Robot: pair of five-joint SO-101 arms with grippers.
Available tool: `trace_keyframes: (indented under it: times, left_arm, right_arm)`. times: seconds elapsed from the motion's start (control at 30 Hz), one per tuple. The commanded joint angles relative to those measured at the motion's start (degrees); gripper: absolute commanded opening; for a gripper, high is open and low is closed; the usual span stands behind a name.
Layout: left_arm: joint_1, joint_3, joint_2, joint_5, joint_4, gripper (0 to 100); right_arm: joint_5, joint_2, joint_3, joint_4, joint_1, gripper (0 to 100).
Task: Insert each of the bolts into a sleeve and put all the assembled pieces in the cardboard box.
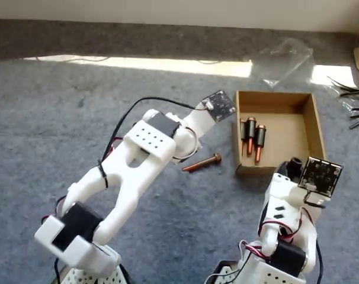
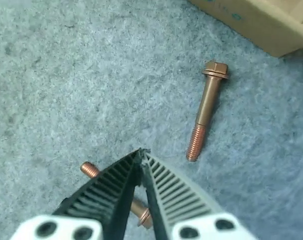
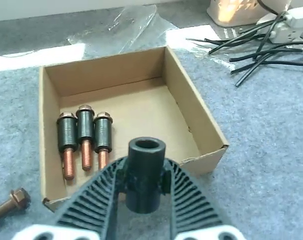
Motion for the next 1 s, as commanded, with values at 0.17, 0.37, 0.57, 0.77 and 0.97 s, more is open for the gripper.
trace_keyframes:
  times: [0.17,0.37,0.57,0.77,0.97]
  left_arm:
    - [1.8,-18.68,14.37,-4.92,12.57,10]
    - [2.33,-36.53,25.8,-5.01,23.56,10]
    - [3.03,-49.45,36.09,-5.01,27.6,11]
    - [5.32,-59.65,41.54,-5.19,31.3,11]
    - [7.16,-64.4,43.91,-5.01,31.65,11]
  right_arm:
    - [-0.62,-0.4,-0.4,-2.24,4.35,0.5]
    - [-0.62,-0.4,-0.4,-2.15,4.35,0.5]
    - [-0.53,-0.4,-0.4,-2.15,4.35,0.5]
    - [-0.53,-0.4,1.27,-2.42,4.09,0.5]
    - [-0.35,-0.4,1.98,-2.42,4.09,0.5]
